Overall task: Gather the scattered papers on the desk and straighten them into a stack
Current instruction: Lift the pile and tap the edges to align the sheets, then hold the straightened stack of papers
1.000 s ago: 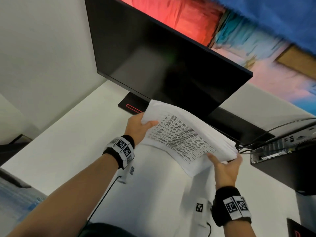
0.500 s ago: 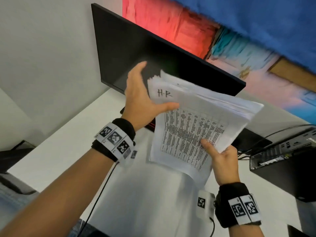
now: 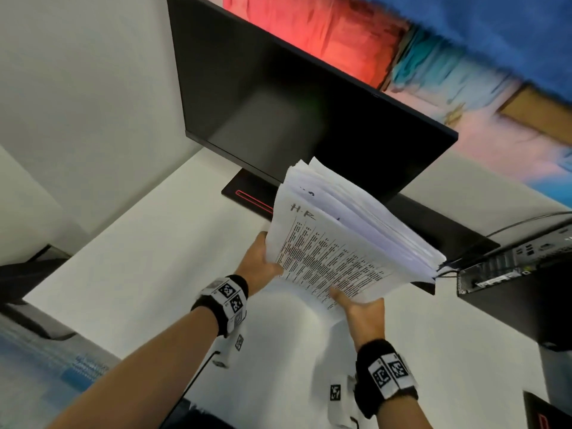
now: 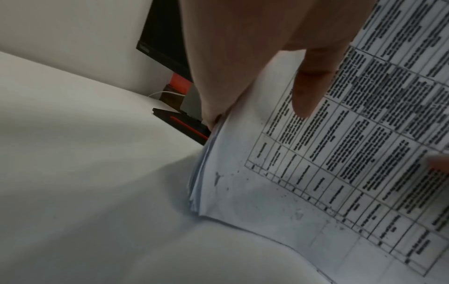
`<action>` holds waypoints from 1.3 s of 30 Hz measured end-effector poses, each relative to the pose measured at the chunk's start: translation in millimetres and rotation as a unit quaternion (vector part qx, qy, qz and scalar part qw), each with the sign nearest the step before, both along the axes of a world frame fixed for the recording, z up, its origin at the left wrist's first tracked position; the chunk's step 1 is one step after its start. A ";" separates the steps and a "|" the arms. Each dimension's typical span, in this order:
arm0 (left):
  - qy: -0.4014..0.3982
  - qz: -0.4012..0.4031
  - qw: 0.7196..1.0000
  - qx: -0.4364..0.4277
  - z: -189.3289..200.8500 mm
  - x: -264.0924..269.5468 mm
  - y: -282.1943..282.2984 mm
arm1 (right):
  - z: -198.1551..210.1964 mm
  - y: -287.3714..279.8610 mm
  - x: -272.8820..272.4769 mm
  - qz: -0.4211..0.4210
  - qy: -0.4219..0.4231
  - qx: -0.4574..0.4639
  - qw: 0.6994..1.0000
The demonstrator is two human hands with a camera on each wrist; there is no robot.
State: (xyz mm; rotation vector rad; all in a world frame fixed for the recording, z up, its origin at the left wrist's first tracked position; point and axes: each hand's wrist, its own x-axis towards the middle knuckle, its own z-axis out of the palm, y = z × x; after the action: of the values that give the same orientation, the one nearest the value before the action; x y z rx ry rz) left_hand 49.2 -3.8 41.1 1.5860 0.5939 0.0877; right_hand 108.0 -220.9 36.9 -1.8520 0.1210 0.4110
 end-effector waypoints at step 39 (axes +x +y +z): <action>0.031 0.033 0.995 0.092 -22.1 -59.2 60.6 | -19.1 50.5 -6.9 0.170 0.051 0.036 0.984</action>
State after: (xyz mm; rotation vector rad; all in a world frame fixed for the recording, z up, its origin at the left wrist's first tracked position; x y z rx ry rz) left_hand -10.0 56.8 19.0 1.7515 0.7028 0.1469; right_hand 101.1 -170.4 17.9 -1.7814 -0.1412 0.7379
